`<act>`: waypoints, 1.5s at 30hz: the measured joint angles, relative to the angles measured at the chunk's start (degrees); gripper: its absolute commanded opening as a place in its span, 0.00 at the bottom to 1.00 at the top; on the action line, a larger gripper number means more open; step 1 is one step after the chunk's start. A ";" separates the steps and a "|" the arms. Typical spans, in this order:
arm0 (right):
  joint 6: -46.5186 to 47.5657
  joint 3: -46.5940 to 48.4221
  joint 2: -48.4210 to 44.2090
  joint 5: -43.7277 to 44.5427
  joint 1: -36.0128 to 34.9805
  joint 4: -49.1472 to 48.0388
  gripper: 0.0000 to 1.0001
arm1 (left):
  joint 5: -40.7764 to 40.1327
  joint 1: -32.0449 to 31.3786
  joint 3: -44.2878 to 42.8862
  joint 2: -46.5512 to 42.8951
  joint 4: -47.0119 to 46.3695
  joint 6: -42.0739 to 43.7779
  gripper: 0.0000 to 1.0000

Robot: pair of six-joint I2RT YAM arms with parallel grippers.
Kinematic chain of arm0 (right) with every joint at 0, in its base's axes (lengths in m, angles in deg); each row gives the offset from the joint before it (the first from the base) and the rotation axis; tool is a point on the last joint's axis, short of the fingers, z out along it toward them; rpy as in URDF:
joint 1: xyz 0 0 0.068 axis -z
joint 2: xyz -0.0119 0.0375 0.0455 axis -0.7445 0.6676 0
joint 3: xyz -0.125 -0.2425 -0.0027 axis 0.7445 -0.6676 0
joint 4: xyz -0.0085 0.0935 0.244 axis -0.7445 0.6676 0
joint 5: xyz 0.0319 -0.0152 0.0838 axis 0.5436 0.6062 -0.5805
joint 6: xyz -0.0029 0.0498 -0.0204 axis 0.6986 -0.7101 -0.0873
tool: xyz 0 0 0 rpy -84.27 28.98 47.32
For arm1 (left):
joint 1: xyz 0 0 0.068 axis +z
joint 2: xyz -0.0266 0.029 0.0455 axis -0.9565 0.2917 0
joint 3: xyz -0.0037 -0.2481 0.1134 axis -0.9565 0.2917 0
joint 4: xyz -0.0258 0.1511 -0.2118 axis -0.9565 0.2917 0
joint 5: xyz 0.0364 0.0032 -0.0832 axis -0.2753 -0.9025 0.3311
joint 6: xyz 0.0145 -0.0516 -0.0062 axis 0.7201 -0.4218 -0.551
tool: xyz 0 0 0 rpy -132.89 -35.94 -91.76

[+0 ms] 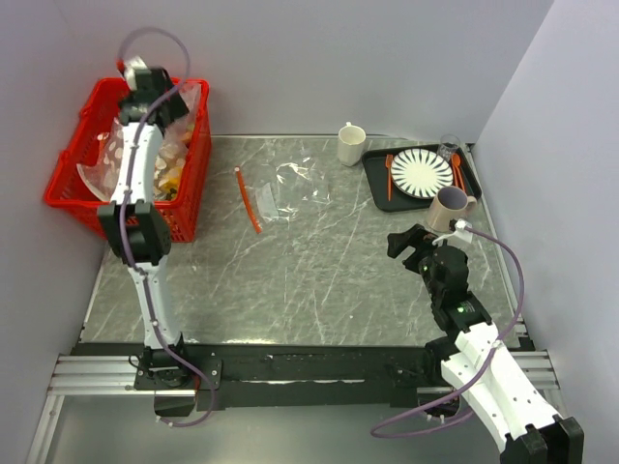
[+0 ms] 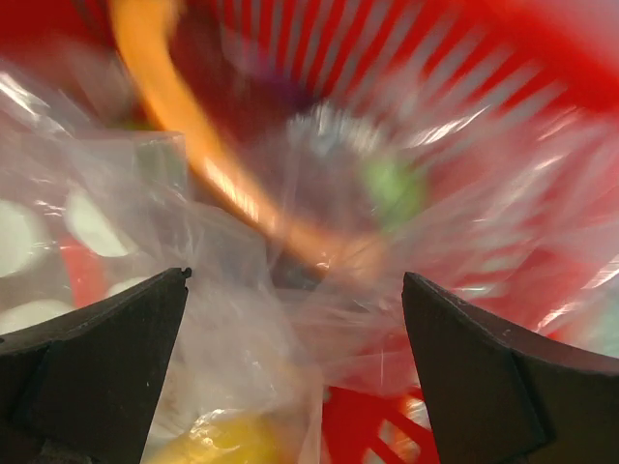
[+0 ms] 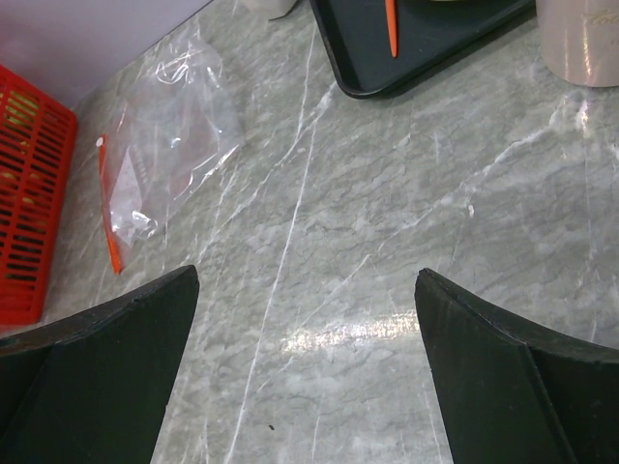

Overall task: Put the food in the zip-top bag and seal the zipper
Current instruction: Pick up the zipper food storage bag from the bin, then place the zipper food storage bag at the center of the board.

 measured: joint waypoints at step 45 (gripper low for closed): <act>3.54 9.60 8.50 -8.79 -1.77 0.92 0.99 | 20.46 -9.51 12.59 -11.76 -13.68 -10.27 0.99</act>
